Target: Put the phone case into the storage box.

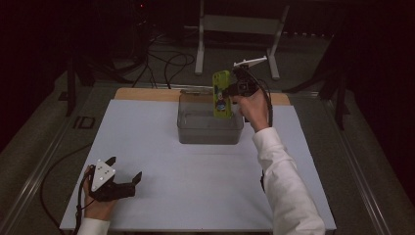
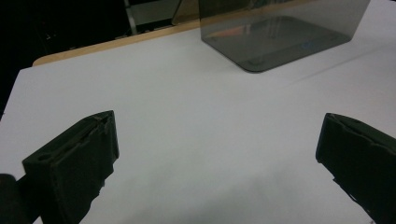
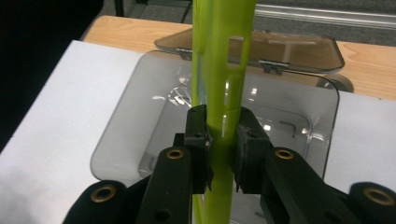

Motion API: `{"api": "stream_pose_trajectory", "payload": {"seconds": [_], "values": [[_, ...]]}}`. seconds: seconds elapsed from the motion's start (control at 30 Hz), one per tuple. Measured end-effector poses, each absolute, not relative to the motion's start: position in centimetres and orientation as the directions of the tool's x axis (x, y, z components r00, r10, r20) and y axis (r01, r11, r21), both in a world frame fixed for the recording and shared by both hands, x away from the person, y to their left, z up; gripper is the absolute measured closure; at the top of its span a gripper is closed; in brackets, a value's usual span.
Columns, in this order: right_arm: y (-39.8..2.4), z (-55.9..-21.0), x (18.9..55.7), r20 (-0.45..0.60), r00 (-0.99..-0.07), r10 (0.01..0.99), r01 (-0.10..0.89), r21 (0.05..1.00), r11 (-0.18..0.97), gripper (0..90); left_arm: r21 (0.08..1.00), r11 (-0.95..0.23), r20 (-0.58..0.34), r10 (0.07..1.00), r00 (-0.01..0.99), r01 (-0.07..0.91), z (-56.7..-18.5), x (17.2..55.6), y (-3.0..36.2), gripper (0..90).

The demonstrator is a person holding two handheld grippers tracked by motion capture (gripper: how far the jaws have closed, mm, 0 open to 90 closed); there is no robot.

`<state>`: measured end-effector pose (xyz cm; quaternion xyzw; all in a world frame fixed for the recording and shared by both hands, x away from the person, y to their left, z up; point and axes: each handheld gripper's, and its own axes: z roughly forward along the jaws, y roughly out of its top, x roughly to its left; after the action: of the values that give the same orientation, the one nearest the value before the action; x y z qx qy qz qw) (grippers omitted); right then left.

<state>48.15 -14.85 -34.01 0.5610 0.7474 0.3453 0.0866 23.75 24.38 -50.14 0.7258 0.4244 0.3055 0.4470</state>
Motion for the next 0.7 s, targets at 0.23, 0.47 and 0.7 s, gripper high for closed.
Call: {"api": "stream_pose_trajectory", "payload": {"seconds": [0.23,0.47,0.7], "values": [[-15.2,-34.9,49.0,0.258,-0.313,0.914,0.812,0.572,0.116,78.1,0.907,-0.246,0.066,0.885,0.461,0.343,-50.2,23.7,24.2,0.0],[-15.4,-35.2,49.3,0.252,-0.292,0.923,0.824,0.555,0.110,78.1,0.910,-0.237,0.061,0.887,0.457,0.339,-50.2,23.7,24.3,0.0],[-15.7,-35.3,49.4,0.243,-0.278,0.929,0.829,0.550,0.104,78.0,0.910,-0.238,0.063,0.887,0.457,0.338,-50.2,23.7,24.3,0.0]]}}
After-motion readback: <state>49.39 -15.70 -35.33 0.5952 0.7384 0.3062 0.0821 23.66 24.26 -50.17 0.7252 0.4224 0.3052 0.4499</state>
